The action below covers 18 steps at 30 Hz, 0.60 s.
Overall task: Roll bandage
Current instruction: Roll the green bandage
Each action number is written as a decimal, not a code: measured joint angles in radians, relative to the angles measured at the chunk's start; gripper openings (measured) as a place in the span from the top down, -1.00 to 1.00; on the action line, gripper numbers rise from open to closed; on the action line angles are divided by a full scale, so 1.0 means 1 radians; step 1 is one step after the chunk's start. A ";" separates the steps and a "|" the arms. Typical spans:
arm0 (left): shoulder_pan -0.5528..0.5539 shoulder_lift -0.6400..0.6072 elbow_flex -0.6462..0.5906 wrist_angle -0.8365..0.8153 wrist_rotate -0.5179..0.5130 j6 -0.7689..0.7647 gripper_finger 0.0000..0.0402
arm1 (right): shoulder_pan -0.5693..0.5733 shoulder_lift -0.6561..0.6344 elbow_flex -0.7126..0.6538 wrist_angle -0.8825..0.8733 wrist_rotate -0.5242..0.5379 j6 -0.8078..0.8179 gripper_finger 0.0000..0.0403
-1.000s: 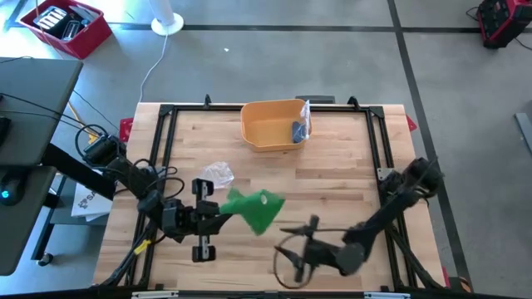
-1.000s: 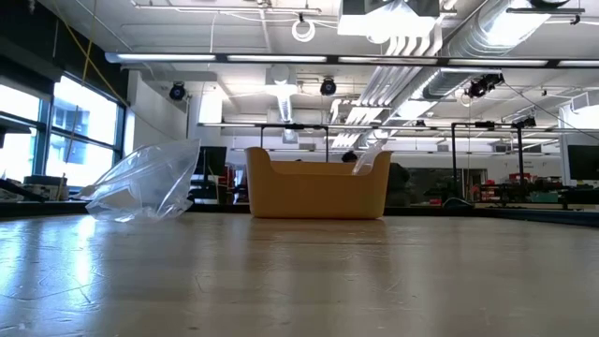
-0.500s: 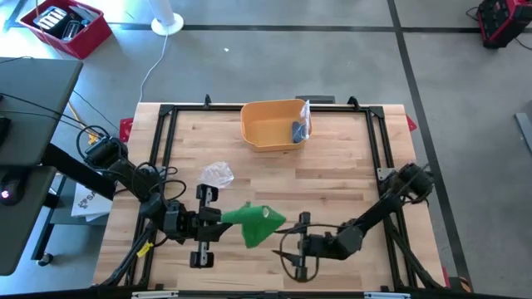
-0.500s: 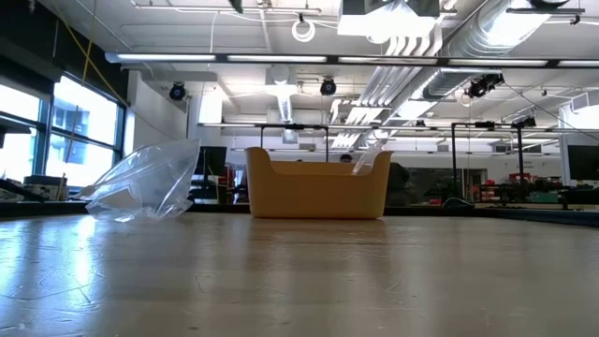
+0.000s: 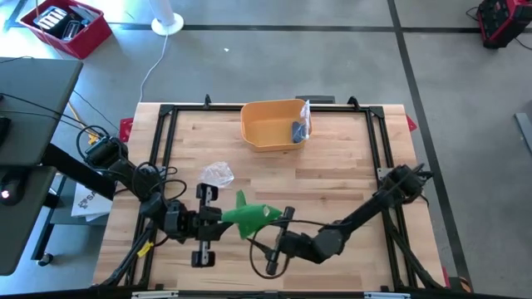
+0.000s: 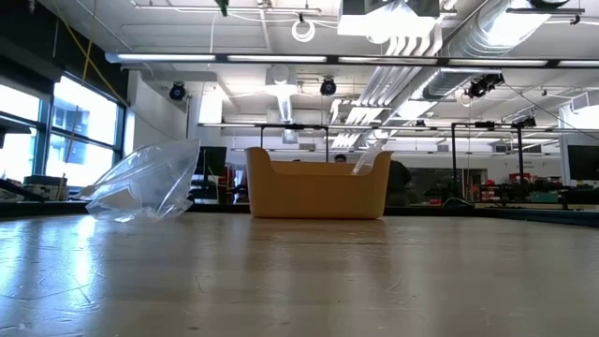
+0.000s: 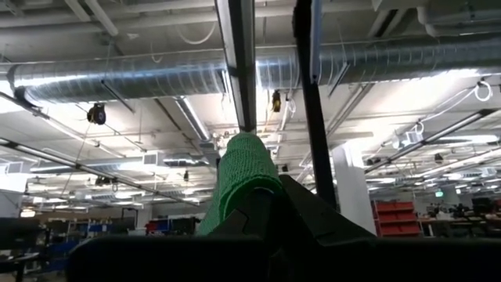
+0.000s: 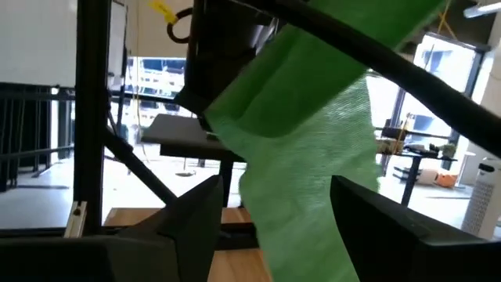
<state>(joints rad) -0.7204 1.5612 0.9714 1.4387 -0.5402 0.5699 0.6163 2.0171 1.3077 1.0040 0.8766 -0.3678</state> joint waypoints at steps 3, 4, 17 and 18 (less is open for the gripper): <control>0.001 0.000 0.000 -0.001 0.001 0.003 0.98 | -0.027 0.000 0.026 -0.051 -0.026 0.011 -0.09; 0.001 0.000 0.000 0.000 0.001 0.008 0.98 | -0.034 0.000 0.027 -0.054 -0.034 0.009 -0.06; -0.033 -0.002 0.000 0.059 -0.075 0.120 0.98 | 0.159 -0.009 0.014 -0.049 0.347 -0.362 0.12; -0.035 -0.002 0.000 0.059 -0.076 0.118 0.98 | 0.194 -0.009 0.004 -0.050 0.377 -0.390 0.12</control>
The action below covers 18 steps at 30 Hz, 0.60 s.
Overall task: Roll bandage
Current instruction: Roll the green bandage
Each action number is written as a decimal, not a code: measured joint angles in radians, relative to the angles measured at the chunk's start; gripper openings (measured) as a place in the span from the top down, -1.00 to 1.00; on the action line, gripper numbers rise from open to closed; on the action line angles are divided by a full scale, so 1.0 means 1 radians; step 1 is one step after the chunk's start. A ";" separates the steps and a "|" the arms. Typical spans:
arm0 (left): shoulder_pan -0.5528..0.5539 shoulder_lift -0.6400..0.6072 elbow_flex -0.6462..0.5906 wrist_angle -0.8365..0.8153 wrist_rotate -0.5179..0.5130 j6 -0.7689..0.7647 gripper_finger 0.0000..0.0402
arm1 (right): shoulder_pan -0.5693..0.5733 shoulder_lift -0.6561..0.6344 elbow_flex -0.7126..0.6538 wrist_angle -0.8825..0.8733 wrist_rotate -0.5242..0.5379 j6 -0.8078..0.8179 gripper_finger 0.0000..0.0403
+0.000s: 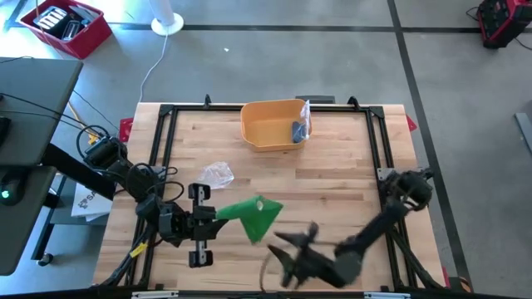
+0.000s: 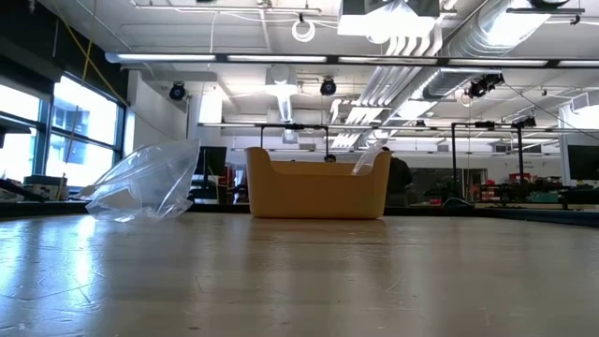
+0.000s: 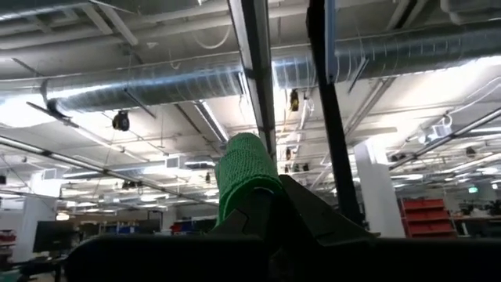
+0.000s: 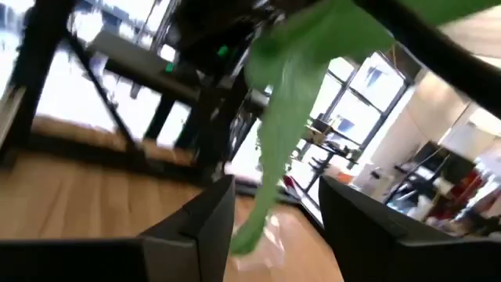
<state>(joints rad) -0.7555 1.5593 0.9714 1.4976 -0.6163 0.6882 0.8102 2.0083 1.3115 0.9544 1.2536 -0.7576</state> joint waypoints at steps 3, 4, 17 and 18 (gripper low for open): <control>0.006 0.004 0.000 -0.005 -0.049 -0.053 0.98 | 0.111 -0.001 -0.005 0.011 0.091 -0.041 0.12; 0.011 0.011 0.000 -0.005 -0.068 -0.066 0.98 | 0.155 -0.008 -0.003 0.017 0.109 -0.043 0.12; 0.129 0.359 0.337 0.069 -0.414 0.188 0.99 | 0.376 -0.102 -0.141 0.031 0.300 0.414 0.11; 0.131 0.372 0.363 0.070 -0.422 0.220 0.99 | 0.367 -0.102 -0.194 -0.002 0.298 0.521 0.10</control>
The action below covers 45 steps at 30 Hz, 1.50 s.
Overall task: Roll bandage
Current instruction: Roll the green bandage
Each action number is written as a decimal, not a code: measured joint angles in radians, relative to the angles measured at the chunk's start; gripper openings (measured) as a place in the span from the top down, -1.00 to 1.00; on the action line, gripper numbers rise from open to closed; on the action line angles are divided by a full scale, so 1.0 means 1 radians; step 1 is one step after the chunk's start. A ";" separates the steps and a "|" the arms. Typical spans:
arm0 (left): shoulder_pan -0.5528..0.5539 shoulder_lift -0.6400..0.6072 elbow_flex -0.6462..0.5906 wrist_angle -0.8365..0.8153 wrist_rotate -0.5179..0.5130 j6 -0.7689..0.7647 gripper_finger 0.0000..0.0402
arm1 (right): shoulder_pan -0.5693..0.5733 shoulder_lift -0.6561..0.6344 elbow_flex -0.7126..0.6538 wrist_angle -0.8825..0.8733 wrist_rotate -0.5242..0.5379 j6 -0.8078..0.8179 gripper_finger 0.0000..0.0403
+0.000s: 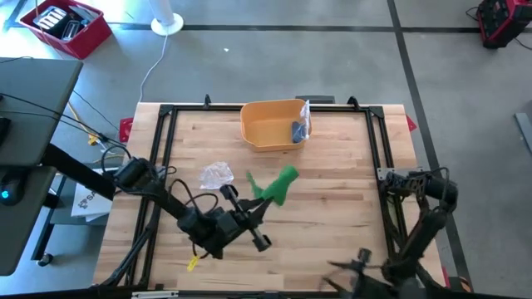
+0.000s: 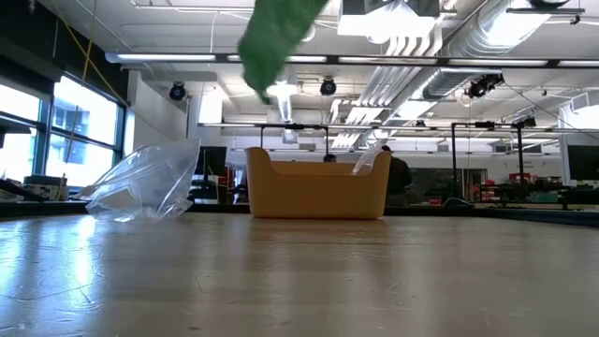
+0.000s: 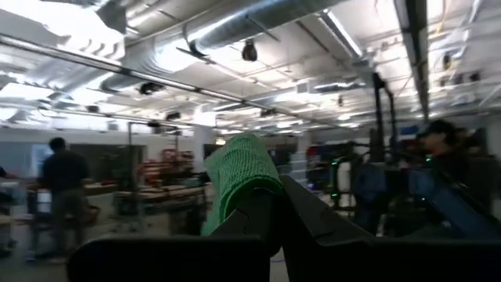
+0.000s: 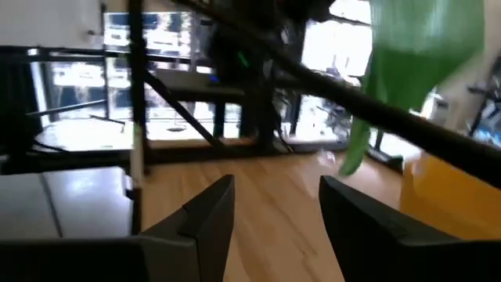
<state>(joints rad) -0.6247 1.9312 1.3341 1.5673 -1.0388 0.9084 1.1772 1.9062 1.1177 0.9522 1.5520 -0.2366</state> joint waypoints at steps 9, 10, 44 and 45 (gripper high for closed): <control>-0.006 0.000 0.043 -0.049 -0.008 0.039 0.99 | -0.264 0.003 -0.260 -0.044 -0.380 0.426 -0.14; -0.006 0.000 0.043 -0.051 -0.009 0.038 0.99 | -0.297 0.002 -0.263 -0.041 -0.416 0.404 -0.18; -0.012 0.000 0.042 -0.104 0.093 -0.060 0.98 | -0.569 0.001 -0.159 0.168 -0.645 -0.039 0.00; -0.012 0.000 0.042 -0.104 0.091 -0.056 0.98 | -0.569 0.001 -0.159 0.166 -0.652 -0.041 0.03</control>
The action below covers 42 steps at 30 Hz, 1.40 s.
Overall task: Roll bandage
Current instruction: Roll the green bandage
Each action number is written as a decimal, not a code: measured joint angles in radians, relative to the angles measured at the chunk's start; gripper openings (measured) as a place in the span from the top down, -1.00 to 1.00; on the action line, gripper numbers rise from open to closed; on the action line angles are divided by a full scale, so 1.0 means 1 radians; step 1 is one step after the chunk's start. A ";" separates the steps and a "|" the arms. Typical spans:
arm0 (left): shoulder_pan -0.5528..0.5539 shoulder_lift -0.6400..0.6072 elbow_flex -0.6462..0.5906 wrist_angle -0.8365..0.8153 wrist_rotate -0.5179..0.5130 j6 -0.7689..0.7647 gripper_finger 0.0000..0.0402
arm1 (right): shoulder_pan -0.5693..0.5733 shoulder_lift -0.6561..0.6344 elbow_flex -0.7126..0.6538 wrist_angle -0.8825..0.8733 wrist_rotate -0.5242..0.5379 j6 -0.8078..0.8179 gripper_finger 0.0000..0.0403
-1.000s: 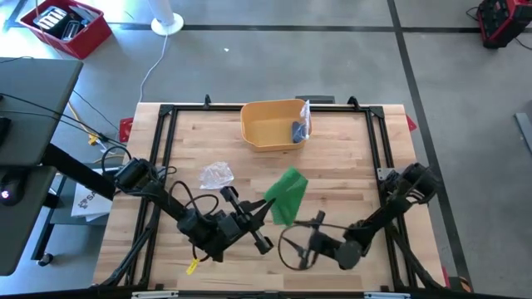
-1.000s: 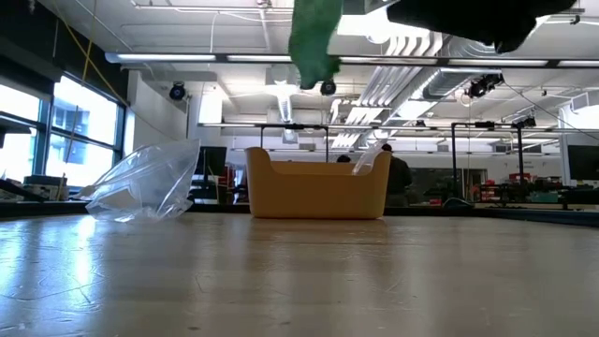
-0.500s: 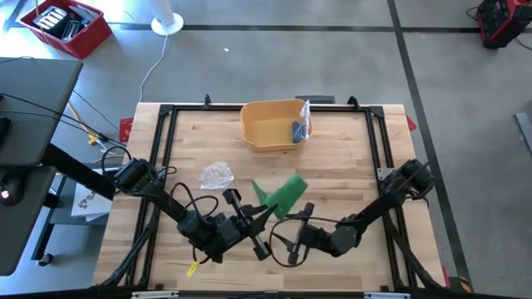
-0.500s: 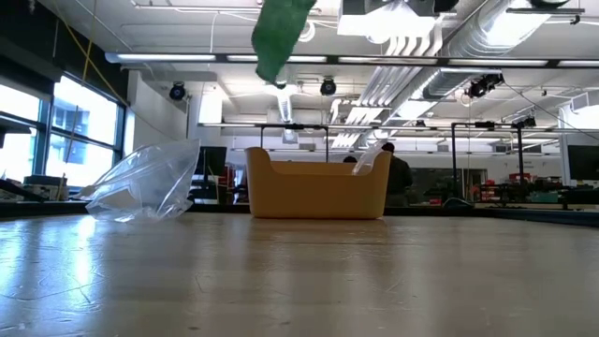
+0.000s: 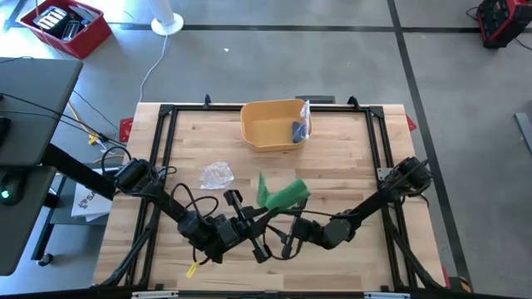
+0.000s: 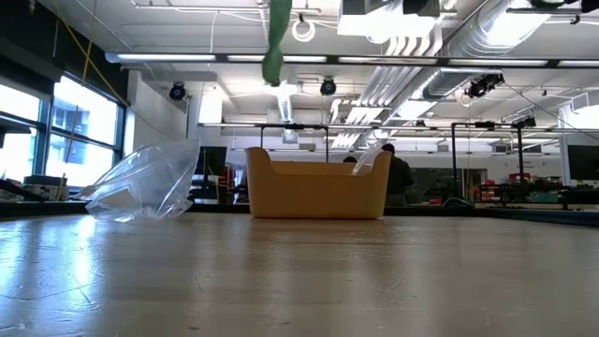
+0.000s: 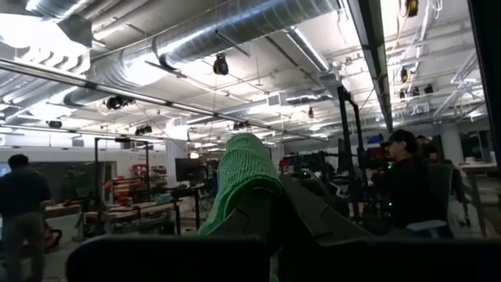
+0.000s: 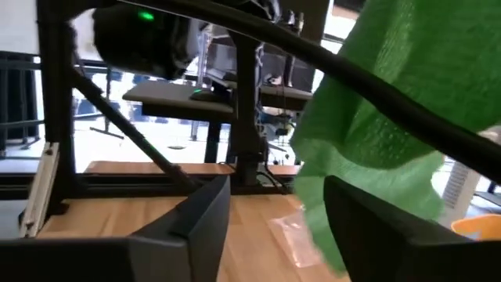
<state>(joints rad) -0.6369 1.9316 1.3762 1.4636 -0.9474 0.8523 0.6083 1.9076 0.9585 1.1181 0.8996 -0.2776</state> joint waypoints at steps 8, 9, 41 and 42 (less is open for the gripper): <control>-0.028 -0.014 -0.001 0.031 -0.069 0.062 0.98 | 0.088 0.000 0.000 -0.034 0.228 -0.084 0.09; -0.036 -0.018 -0.001 0.042 -0.075 0.070 0.98 | 0.107 0.000 0.000 -0.058 0.256 -0.090 0.09; -0.103 -0.050 -0.001 0.052 0.109 -0.011 0.98 | -0.298 0.117 -0.069 0.231 -1.011 0.653 -0.37; -0.103 -0.050 -0.001 0.051 0.109 -0.011 0.98 | -0.313 0.133 -0.054 0.231 -1.032 0.671 -0.37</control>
<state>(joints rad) -0.7403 1.8820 1.3754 1.5150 -0.8387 0.8413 0.2951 2.0406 0.9040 1.3489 -0.1323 0.3934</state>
